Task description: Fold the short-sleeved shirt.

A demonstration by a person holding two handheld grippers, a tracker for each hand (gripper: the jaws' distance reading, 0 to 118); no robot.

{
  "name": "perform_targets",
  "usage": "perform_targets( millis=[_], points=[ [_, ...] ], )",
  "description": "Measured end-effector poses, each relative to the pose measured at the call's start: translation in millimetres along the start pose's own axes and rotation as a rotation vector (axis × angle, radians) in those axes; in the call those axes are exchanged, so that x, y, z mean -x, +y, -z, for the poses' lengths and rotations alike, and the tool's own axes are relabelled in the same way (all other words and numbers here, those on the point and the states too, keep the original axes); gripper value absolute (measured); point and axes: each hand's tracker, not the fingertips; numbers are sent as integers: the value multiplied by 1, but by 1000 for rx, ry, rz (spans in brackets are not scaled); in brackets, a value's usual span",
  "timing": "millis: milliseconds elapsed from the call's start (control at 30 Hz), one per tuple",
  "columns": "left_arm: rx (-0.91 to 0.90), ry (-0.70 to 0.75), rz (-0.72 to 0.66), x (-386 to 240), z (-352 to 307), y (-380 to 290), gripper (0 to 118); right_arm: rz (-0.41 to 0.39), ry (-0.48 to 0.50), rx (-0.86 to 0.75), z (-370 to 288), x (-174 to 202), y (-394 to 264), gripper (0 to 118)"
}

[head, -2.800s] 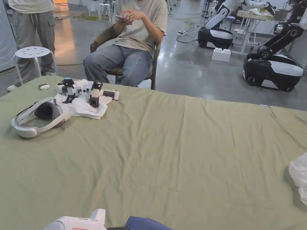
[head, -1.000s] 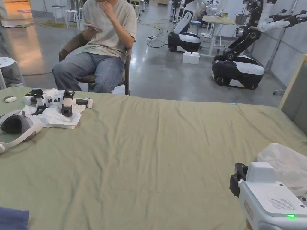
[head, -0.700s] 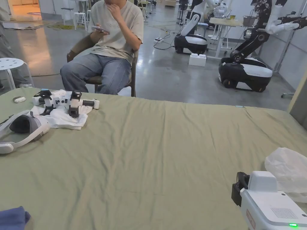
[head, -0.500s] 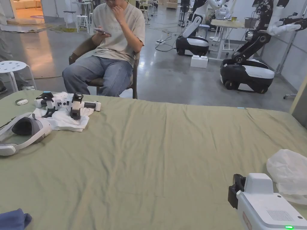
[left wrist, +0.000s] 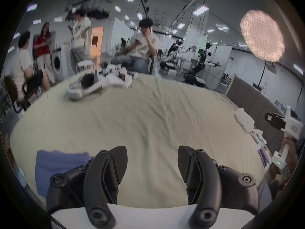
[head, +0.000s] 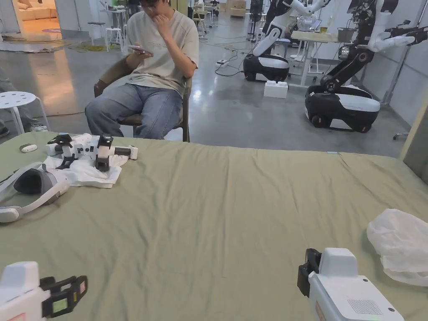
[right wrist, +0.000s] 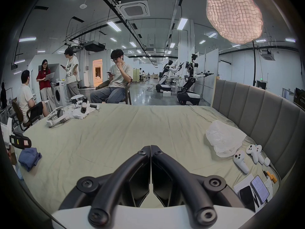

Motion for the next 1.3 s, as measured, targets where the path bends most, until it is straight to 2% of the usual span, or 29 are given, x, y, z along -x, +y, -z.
perform_targets(
  millis=[200, 300, 333, 467, 667, 1300],
  points=[
    [-250, 123, 113, -71, 6, 21, 36, 25, 6, -54, -1, 11, 14, 0],
    [-335, 131, 154, -105, 4, 28, 9, 30, 3, -88, -3, 16, 18, 0],
    [-341, 127, 154, -111, 5, 30, 5, 31, 0, -101, -3, 18, 19, 0],
    [-371, 137, 149, -136, 5, 30, 0, 32, -9, -142, -7, 23, 19, 0],
    [-407, 135, 138, -157, -1, 21, 0, 67, -24, -172, -12, 22, 12, 0],
    [-428, 136, 135, -154, -6, 24, 0, 33, -15, -175, -14, 22, 11, 0]
  ],
)
